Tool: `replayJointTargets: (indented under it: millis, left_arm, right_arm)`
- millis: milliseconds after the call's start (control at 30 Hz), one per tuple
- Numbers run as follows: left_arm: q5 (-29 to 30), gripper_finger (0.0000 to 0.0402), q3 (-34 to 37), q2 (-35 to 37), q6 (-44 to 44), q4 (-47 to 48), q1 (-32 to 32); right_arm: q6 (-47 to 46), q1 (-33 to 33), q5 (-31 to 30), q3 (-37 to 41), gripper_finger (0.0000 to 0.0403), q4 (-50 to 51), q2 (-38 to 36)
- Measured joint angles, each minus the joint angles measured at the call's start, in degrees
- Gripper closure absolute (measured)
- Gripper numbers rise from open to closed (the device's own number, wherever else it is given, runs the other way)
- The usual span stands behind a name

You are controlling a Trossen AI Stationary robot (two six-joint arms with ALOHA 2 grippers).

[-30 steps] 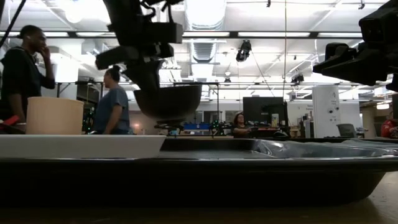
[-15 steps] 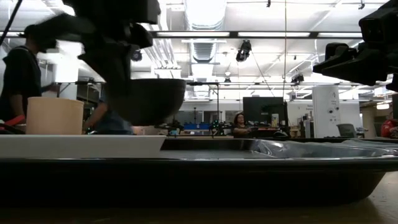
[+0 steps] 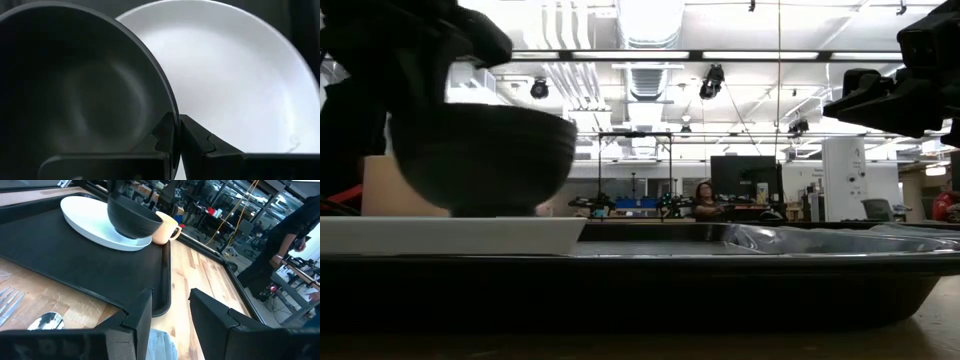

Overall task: Set up tray
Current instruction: Put the black bowl on top of the white plate on the black tray

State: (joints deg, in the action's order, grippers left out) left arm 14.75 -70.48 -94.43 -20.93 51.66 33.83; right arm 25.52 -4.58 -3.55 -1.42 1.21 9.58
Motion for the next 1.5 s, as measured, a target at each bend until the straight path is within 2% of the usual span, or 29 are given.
replayJointTargets:
  millis: [500, 933, 1133, 1500]
  left_arm:
    - [-4.13, 0.0402, 0.0, 0.0, -11.15, 0.0, 8.06]
    - [-6.32, 0.04, 0.07, 0.0, -11.36, -0.06, 8.91]
    - [-6.3, 0.0386, 0.07, 0.02, -11.36, -0.22, 8.91]
    - [-6.28, 0.0335, 0.07, 0.02, -11.15, -0.31, 8.87]
  right_arm:
    - [0.0, 0.0, 0.01, -0.02, 0.028, -0.02, -0.02]
    - [0.0, 0.0, 0.0, -0.02, 0.028, 0.0, -0.02]
    - [0.0, 0.0, 0.0, -0.02, 0.028, 0.0, -0.02]
    - [0.0, 0.02, 0.01, -0.02, 0.028, 0.0, -0.02]
